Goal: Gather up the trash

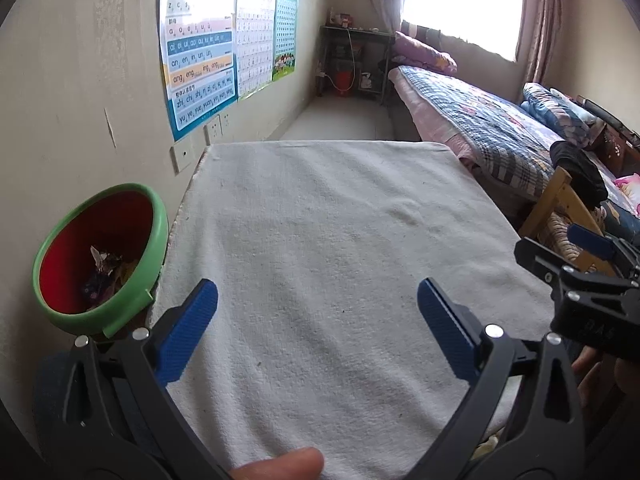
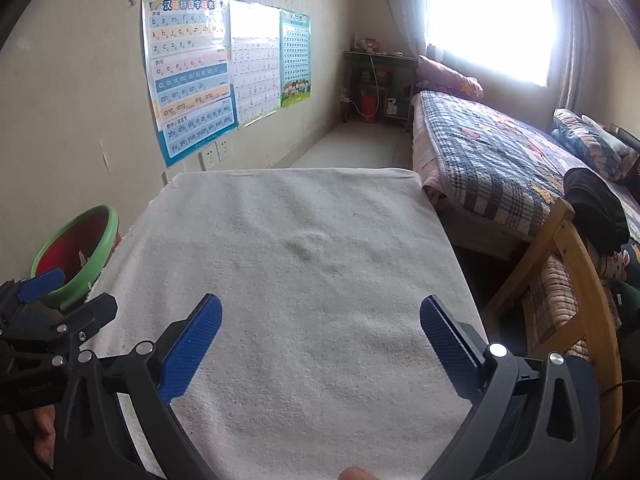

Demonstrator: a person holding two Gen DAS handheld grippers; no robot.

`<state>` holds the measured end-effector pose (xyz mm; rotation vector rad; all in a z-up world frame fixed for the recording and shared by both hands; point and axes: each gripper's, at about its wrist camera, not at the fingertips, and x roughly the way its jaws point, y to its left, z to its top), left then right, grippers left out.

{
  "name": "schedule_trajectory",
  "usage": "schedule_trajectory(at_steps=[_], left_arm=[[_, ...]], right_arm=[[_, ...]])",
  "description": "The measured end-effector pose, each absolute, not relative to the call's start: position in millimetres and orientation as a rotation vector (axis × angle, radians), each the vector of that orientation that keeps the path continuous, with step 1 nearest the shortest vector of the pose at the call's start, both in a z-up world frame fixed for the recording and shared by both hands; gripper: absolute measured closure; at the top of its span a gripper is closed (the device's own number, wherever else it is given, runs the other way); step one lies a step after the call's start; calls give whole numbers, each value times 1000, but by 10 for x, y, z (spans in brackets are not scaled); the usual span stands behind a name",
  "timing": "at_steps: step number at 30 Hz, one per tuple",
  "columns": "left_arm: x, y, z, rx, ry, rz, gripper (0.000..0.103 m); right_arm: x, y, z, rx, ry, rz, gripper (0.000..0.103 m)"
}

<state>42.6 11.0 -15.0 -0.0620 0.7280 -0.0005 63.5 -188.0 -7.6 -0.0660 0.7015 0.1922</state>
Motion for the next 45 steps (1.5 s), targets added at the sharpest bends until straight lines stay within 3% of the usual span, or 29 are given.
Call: schedule_trajectory(at_steps=[45], left_arm=[[446, 25, -187, -56, 705, -8, 5]], right_arm=[[703, -1873, -244, -56, 725, 164, 7]])
